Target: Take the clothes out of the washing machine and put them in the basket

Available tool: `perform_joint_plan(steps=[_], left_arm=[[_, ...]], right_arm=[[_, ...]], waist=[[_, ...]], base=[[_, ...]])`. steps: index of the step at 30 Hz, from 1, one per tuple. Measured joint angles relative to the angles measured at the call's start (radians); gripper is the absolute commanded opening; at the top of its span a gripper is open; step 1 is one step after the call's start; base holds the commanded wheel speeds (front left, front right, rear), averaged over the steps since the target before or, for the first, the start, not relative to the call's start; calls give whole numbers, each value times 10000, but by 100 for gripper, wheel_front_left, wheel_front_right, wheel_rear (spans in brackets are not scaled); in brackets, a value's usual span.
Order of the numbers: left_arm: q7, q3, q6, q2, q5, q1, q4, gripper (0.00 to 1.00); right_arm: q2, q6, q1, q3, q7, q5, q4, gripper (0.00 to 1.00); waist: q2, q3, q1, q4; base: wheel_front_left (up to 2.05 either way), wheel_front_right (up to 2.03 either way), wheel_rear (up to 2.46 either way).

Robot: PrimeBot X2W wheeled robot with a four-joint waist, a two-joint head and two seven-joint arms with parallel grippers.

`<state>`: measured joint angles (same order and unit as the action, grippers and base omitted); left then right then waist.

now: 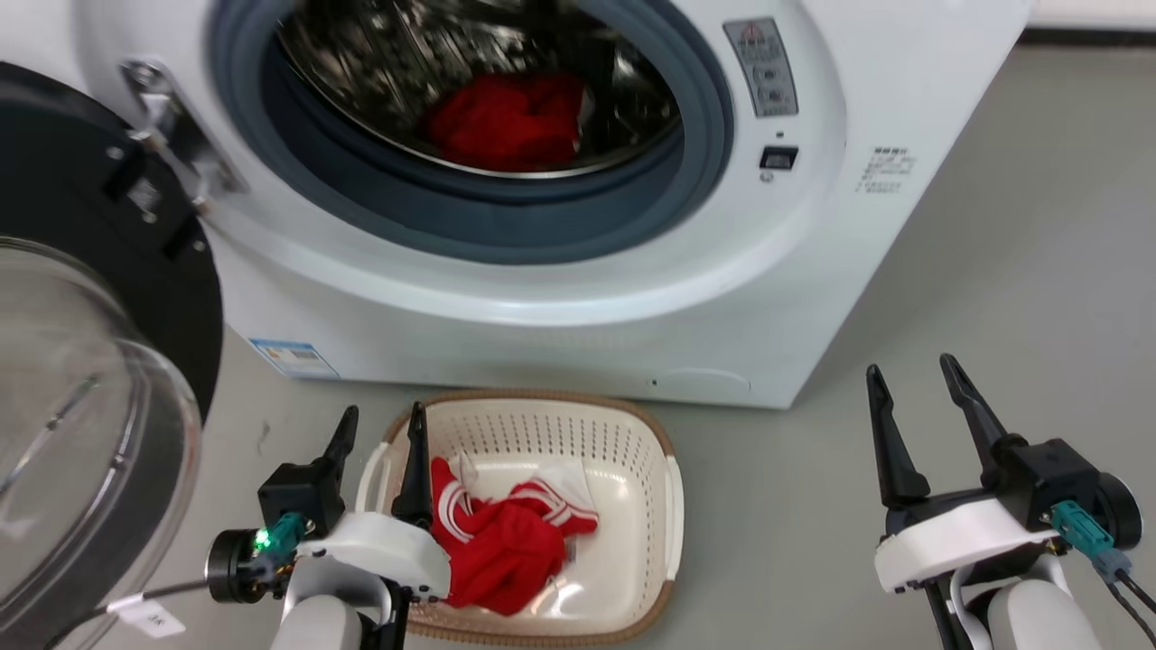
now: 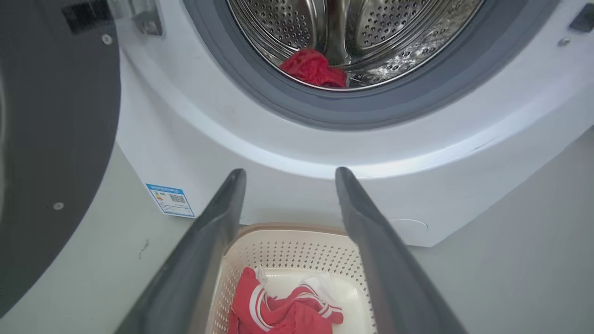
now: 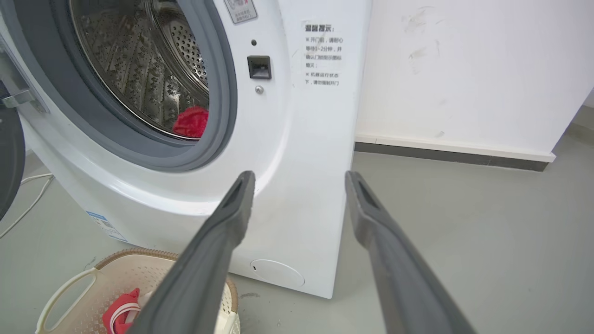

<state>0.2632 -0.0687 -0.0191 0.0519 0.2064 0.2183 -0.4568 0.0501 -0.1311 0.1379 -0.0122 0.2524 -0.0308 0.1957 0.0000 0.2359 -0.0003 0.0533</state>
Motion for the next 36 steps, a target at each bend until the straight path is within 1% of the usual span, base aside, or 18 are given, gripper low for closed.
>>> perform_joint_plan(steps=[4,8,11,14,17,20,24,26,32,36], left_arm=[[0,-211,259,-4,-268,-604,1522,100],[0,-360,485,-8,-604,-800,2725,100],[0,-449,589,-8,-955,-768,3254,100],[0,-451,633,-8,-1122,-292,3486,100],[0,-384,635,-10,-1231,413,3162,100],[0,-261,623,-6,-1337,1329,2529,100],[0,-94,318,10,-1283,2557,1480,100],[0,-15,234,69,-1327,3181,905,100],[2,75,29,445,-1521,5084,-984,100],[0,67,-96,813,-1599,6450,-2414,100]], right_arm=[[0,0,-266,138,-127,0,-267,100],[0,0,-423,263,-244,36,-571,100],[-2,0,-472,336,-332,40,-790,100],[0,0,-533,368,-420,40,-1016,100],[0,0,-476,276,-462,42,-1214,100],[0,0,-277,50,-522,40,-1323,100],[0,0,62,-215,-537,-12,-1373,100],[-2,0,270,-343,-510,-63,-1375,100],[2,0,799,-617,-318,-324,-1294,100],[0,0,1102,-784,-186,-537,-1131,100]], waist=[[0,-472,0,133],[0,-660,0,244],[0,-647,0,282],[0,-515,0,305],[0,-293,1,290],[0,13,2,224],[0,526,2,46],[0,832,3,-82],[0,1864,4,-514],[0,2559,5,-830]], base=[[0,0,0],[0,0,0],[0,0,0],[0,0,0],[0,0,0],[0,0,0],[0,0,0],[0,0,0],[0,0,0],[0,0,0]])
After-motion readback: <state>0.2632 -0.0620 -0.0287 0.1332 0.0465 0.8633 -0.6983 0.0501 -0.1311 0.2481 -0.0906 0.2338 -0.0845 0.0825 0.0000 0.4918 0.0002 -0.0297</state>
